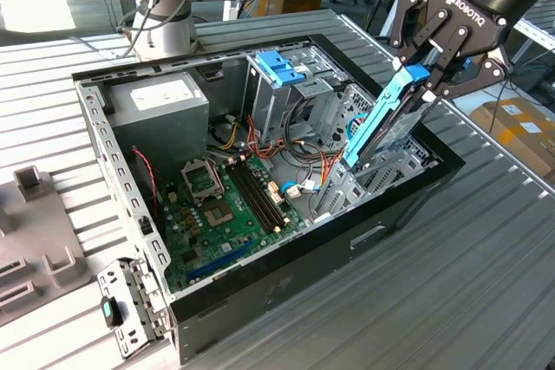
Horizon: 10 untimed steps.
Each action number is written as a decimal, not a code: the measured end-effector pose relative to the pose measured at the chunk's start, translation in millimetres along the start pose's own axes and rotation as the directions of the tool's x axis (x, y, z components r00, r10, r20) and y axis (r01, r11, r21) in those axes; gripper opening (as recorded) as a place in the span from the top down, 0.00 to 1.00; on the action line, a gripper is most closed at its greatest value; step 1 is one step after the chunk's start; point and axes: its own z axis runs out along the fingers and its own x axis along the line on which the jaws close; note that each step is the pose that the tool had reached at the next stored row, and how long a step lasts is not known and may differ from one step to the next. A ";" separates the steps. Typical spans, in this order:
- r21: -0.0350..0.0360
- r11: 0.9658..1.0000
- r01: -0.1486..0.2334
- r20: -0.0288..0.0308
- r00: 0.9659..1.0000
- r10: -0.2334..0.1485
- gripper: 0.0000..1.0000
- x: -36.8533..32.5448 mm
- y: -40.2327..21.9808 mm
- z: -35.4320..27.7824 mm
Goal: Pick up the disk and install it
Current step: 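Insert the disk into the insertion slot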
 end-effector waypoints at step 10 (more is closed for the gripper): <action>0.000 1.000 0.000 0.000 1.000 0.000 0.63 2.8 -0.4 4.7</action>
